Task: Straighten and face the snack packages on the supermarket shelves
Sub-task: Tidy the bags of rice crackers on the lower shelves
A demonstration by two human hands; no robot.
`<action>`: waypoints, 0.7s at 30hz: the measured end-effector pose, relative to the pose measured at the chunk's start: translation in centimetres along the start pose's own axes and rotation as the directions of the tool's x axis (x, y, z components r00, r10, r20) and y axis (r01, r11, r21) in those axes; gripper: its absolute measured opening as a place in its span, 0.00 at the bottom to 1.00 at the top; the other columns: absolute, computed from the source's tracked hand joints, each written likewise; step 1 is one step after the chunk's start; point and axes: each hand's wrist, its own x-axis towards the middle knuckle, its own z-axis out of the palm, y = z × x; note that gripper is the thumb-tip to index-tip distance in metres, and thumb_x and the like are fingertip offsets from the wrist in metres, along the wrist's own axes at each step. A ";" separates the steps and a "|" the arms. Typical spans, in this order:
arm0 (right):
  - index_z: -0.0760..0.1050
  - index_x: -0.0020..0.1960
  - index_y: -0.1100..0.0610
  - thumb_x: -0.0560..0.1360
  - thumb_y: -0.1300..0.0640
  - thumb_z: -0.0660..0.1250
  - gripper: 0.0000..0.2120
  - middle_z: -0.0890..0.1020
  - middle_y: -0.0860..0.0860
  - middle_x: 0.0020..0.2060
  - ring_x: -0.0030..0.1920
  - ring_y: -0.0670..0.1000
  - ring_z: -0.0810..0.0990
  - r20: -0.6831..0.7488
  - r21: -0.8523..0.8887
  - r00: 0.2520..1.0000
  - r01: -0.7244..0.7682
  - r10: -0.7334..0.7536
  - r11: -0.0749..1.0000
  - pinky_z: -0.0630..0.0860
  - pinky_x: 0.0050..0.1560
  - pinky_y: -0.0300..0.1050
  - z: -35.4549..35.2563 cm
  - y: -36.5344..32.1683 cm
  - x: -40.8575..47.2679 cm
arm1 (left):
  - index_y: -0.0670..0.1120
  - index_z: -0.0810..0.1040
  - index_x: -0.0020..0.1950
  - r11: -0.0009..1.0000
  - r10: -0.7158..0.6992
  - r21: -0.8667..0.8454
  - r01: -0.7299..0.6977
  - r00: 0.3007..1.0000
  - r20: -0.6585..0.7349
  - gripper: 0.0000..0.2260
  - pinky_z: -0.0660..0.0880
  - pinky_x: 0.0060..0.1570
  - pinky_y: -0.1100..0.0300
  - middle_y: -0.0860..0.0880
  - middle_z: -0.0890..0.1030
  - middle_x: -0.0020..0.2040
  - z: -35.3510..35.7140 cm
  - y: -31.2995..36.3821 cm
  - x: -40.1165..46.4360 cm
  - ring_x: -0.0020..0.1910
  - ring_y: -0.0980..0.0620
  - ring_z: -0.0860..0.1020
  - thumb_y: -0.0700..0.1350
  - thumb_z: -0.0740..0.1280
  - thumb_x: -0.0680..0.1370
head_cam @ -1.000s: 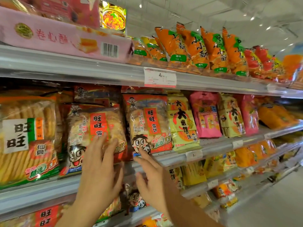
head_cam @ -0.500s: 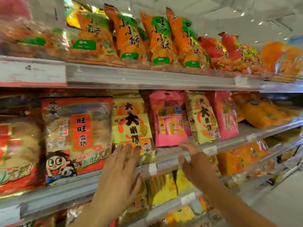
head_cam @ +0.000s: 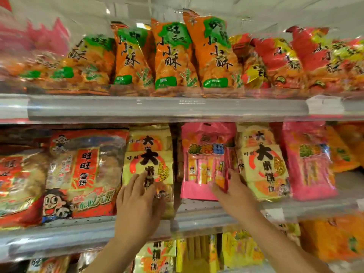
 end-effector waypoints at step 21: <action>0.71 0.54 0.45 0.72 0.28 0.57 0.23 0.81 0.45 0.47 0.50 0.50 0.82 0.064 -0.130 0.998 0.006 0.002 0.991 0.79 0.49 0.48 -0.2 1.1 0.4 | 0.46 0.47 0.79 0.889 -0.426 -0.143 0.434 0.901 0.088 0.50 0.58 0.70 0.44 0.37 0.64 0.71 -1.5 1.3 2.8 0.71 0.34 0.60 0.60 0.75 0.69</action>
